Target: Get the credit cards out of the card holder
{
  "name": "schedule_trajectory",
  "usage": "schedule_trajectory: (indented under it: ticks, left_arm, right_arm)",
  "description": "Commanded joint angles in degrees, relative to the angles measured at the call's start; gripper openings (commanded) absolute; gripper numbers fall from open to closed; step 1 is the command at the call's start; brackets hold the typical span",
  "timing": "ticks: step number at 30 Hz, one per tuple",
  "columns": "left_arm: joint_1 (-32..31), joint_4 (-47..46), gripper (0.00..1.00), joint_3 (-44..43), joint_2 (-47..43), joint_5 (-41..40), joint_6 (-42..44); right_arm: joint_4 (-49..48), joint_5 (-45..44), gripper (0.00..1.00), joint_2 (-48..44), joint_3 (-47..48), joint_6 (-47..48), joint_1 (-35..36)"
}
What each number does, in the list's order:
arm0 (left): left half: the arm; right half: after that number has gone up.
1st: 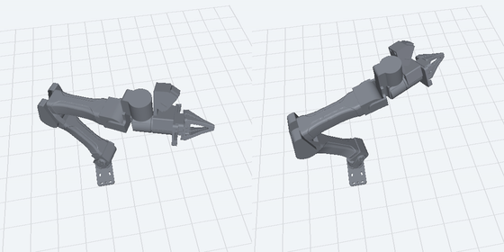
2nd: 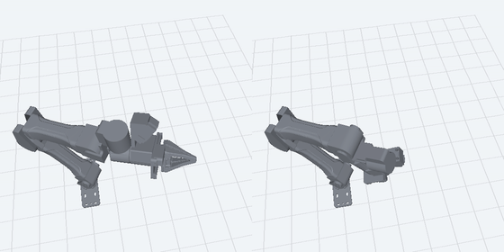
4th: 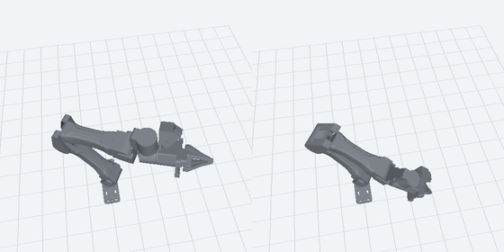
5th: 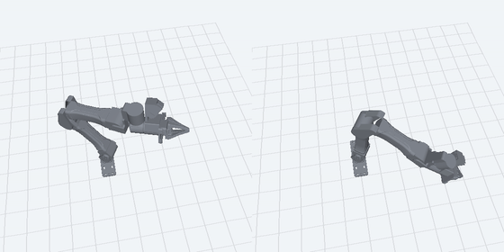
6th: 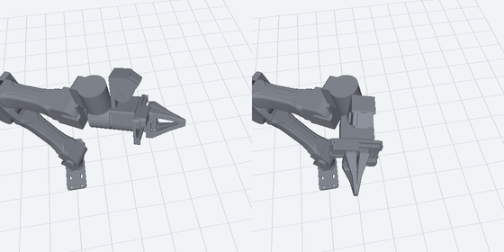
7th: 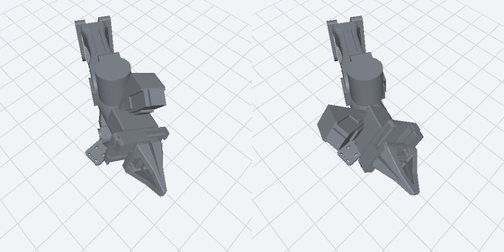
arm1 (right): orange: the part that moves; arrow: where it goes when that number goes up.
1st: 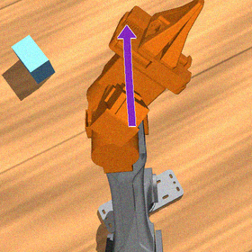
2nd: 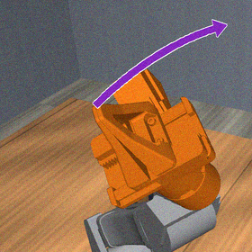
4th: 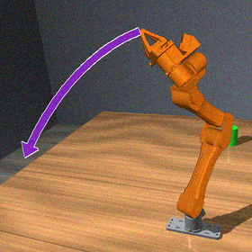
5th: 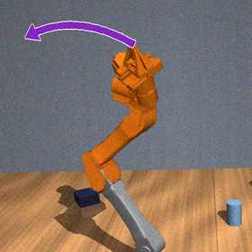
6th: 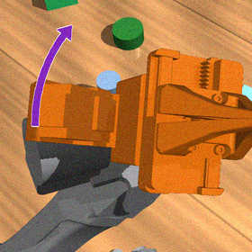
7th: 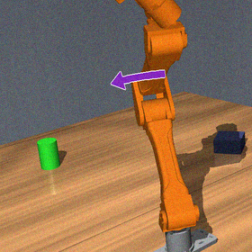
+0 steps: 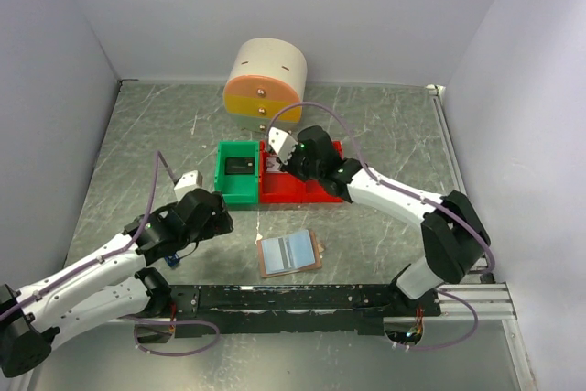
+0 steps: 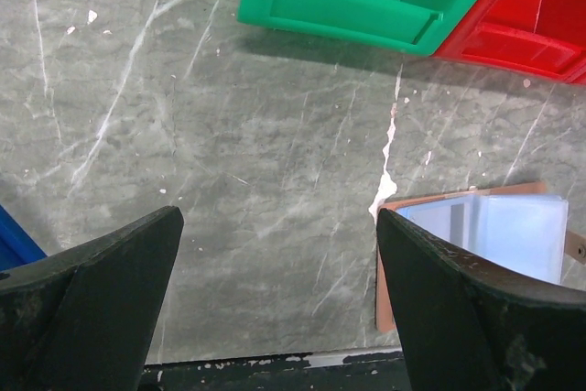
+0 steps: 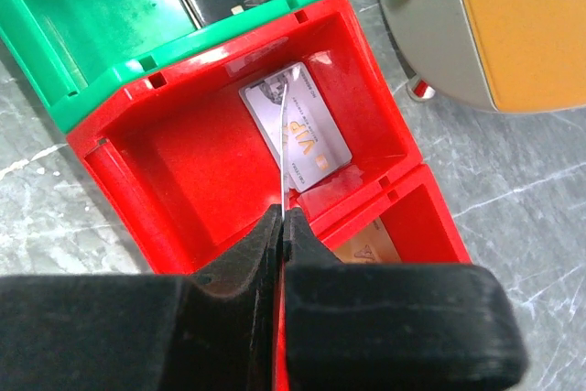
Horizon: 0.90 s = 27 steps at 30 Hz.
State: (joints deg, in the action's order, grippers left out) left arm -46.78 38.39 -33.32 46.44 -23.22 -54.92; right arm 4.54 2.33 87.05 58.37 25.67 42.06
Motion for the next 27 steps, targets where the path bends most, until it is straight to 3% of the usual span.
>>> schedule_trajectory:
  ticks: [1, 13, 27]
  left_arm:
    - [1.50, -2.72, 1.00, 0.21, 0.45, 1.38, 2.31]
    - [4.06, -3.97, 1.00, -1.16, -0.95, 4.71, 6.93]
    - [6.08, -5.46, 1.00, -3.33, -0.95, 4.57, 9.85]
  right_arm:
    - [-1.62, 0.98, 0.00, 2.98, 2.81, 2.31, 0.34]
    - [0.04, 3.34, 0.00, 11.42, 6.51, 12.73, 0.42]
    - [-4.85, -5.16, 0.00, 19.36, 10.34, 22.70, 0.34]
